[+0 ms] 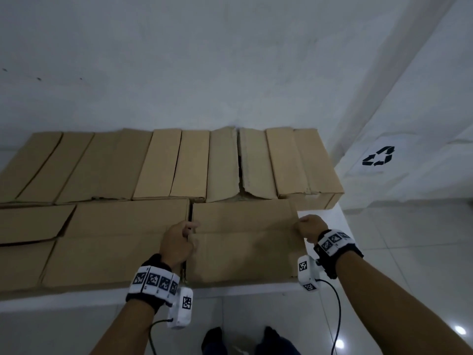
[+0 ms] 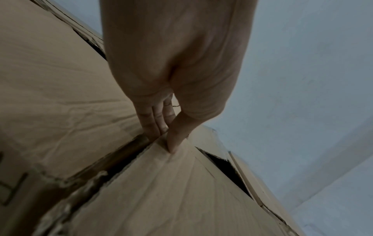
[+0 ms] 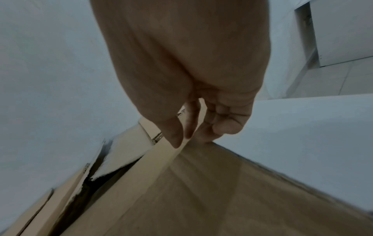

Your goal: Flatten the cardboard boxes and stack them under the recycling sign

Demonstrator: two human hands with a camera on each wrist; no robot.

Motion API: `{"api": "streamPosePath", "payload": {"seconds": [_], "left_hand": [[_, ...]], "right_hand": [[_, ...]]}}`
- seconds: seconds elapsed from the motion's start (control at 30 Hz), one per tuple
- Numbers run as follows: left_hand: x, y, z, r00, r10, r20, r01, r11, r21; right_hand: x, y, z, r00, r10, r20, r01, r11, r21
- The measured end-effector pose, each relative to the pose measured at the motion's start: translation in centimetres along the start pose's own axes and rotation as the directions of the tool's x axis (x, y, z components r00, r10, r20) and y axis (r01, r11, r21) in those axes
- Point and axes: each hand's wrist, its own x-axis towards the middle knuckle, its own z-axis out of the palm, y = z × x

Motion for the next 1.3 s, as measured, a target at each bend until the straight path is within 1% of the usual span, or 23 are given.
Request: {"api": "streamPosePath", "payload": {"seconds": [0.07, 0.17, 0.3, 0.43, 0.53, 0.6, 0.63, 0.7, 0.73, 0.8, 0.83, 0.87, 0.9, 0.97, 1.0, 1.03, 1.07, 1.1, 1.17, 1.2, 1.23, 1.3], "left_hand": [[-0.4, 0.3, -0.1, 1.0, -0.007, -0.021, 0.007, 1.0, -0.028], [-1.0, 0.4, -0.2, 0.999, -0.036, -0.016, 0.034, 0.996, -0.081], [-1.4, 0.6, 0.0, 0.999, -0.038, -0.029, 0.035, 0.994, -0.101], [-1.9, 0.9, 0.1, 0.997, -0.037, -0.068, 0.031, 0.995, -0.092], [-2.1, 1.1, -0.4, 0.996, -0.018, -0.084, 0.008, 0.994, -0.113], [-2.4, 1.2, -0.9, 0.997, -0.011, -0.081, 0.0, 0.992, -0.13], [-2.7, 1.2, -1.2, 0.997, -0.004, -0.075, -0.007, 0.99, -0.138], [-3.5, 1.3, -1.7, 0.999, -0.004, -0.052, -0.006, 0.983, -0.182], [-4.1, 1.5, -2.0, 0.999, -0.014, -0.035, 0.007, 0.976, -0.216], [-5.7, 2.3, -2.7, 0.999, -0.029, 0.013, 0.031, 0.966, -0.256], [-6.6, 2.7, -3.0, 0.999, -0.017, 0.043, 0.028, 0.965, -0.26], [-7.4, 3.0, -3.3, 0.997, 0.002, 0.074, 0.018, 0.964, -0.267], [-8.1, 3.1, -3.5, 0.994, 0.022, 0.109, 0.01, 0.96, -0.281], [-9.4, 3.1, -3.6, 0.978, 0.049, 0.201, 0.011, 0.958, -0.287], [-9.8, 2.9, -3.5, 0.964, 0.053, 0.26, 0.016, 0.966, -0.257], [-10.1, 2.7, -3.4, 0.945, 0.052, 0.322, 0.015, 0.98, -0.201], [-10.2, 2.4, -3.4, 0.923, 0.052, 0.38, 0.006, 0.989, -0.15], [-10.4, 1.9, -3.3, 0.901, 0.055, 0.431, -0.002, 0.992, -0.124], [-10.6, 1.0, -2.5, 0.865, 0.085, 0.495, -0.023, 0.991, -0.131], [-10.5, 0.6, -1.8, 0.863, 0.115, 0.492, -0.061, 0.99, -0.124], [-10.3, 0.2, -0.8, 0.871, 0.161, 0.464, -0.129, 0.987, -0.1], [-9.3, -1.0, 1.4, 0.887, 0.207, 0.412, -0.251, 0.967, 0.053]], "right_hand": [[0.8, -0.1, -0.4, 1.0, 0.003, 0.016, -0.003, 0.999, -0.04], [1.9, 0.1, -0.5, 0.995, 0.077, 0.057, -0.072, 0.994, -0.077], [2.3, 0.2, -0.5, 0.997, 0.067, 0.032, -0.063, 0.992, -0.107], [2.2, 0.0, -0.3, 0.996, 0.05, 0.071, -0.037, 0.985, -0.166], [1.7, -0.9, -1.5, 0.998, -0.004, 0.069, 0.011, 0.995, -0.1], [1.5, -1.7, -2.8, 0.994, 0.014, 0.111, -0.005, 0.997, -0.08], [1.4, -2.2, -3.5, 0.989, 0.025, 0.147, -0.021, 0.999, -0.03], [0.6, -3.1, -5.2, 0.97, 0.024, 0.243, -0.064, 0.985, 0.158], [0.1, -3.7, -6.2, 0.955, -0.01, 0.295, -0.063, 0.97, 0.235], [-1.1, -5.1, -7.9, 0.917, -0.128, 0.377, -0.019, 0.932, 0.362], [-1.4, -5.9, -8.6, 0.908, -0.196, 0.369, 0.04, 0.92, 0.391], [-1.4, -6.6, -9.0, 0.908, -0.255, 0.332, 0.119, 0.918, 0.378], [-1.3, -7.3, -9.3, 0.904, -0.313, 0.292, 0.213, 0.921, 0.326], [-0.7, -8.3, -9.2, 0.871, -0.413, 0.265, 0.4, 0.911, 0.102], [-0.2, -8.6, -8.7, 0.846, -0.454, 0.278, 0.485, 0.873, -0.049], [0.3, -8.8, -8.0, 0.819, -0.492, 0.296, 0.553, 0.814, -0.177], [0.8, -8.9, -7.2, 0.799, -0.51, 0.318, 0.591, 0.764, -0.261], [1.4, -9.0, -6.2, 0.783, -0.518, 0.344, 0.616, 0.719, -0.321], [2.4, -8.9, -4.0, 0.781, -0.516, 0.352, 0.625, 0.654, -0.427], [2.9, -8.8, -3.0, 0.783, -0.521, 0.34, 0.621, 0.626, -0.472], [3.1, -8.8, -2.3, 0.789, -0.518, 0.331, 0.611, 0.607, -0.508], [3.1, -9.0, -1.1, 0.819, -0.46, 0.344, 0.572, 0.593, -0.567]]}}
